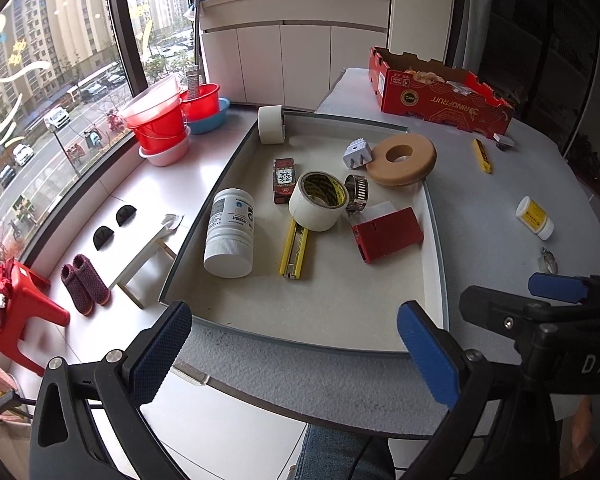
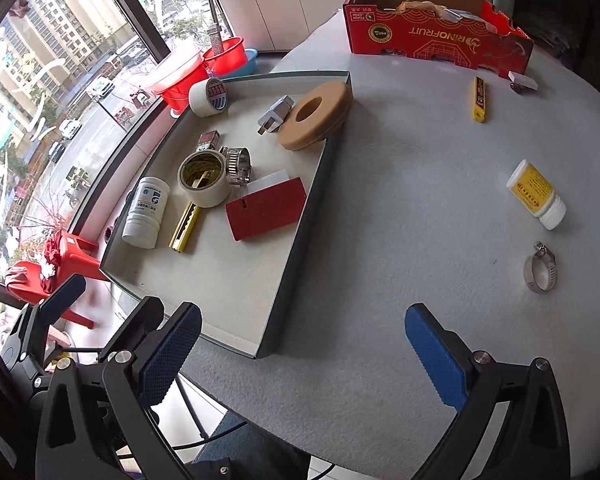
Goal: Organize rigid objects
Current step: 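Move both grippers back toward the second clamp and yellow bottle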
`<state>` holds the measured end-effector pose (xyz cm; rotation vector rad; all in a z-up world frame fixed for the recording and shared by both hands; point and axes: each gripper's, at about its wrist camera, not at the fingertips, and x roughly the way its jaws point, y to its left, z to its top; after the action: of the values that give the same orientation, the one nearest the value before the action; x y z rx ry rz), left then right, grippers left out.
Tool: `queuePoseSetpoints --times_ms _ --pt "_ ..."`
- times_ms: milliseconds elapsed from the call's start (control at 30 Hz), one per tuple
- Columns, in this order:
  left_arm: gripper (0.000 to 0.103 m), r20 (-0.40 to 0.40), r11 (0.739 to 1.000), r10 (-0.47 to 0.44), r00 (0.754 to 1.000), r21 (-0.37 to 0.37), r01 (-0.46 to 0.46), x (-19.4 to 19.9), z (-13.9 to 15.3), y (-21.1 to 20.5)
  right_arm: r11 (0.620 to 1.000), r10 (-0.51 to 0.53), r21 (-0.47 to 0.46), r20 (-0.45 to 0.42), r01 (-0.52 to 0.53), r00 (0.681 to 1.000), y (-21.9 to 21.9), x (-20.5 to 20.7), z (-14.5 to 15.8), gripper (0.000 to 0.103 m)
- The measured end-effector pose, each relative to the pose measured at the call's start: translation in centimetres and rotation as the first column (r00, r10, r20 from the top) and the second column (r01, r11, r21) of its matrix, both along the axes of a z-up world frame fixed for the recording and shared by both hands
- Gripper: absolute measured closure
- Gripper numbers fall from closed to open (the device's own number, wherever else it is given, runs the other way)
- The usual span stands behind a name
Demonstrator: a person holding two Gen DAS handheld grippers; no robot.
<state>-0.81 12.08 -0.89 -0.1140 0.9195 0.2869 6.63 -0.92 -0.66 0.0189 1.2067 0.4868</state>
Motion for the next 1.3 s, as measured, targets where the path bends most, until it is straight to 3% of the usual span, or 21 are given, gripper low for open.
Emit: queuePoseSetpoints --times_ms 700,1033,1300 --pt "0.000 -0.073 0.986 -0.157 0.985 0.050 0.161 1.1 0.0 -7.5 0.972 -0.213 0.084 -0.082 0.219 0.974 -11.5 -1.2 -3.1 0.001" --pt "0.000 -0.114 0.975 -0.204 0.972 0.072 0.212 1.8 -0.7 -9.9 0.941 -0.338 0.009 -0.069 0.339 0.939 -17.0 -2.0 -5.5 0.001" --pt "0.000 -0.140 0.972 -0.224 0.964 0.045 0.233 2.6 -1.4 -11.2 0.932 -0.361 -0.030 -0.012 0.361 0.932 -18.6 -2.1 -5.1 0.001"
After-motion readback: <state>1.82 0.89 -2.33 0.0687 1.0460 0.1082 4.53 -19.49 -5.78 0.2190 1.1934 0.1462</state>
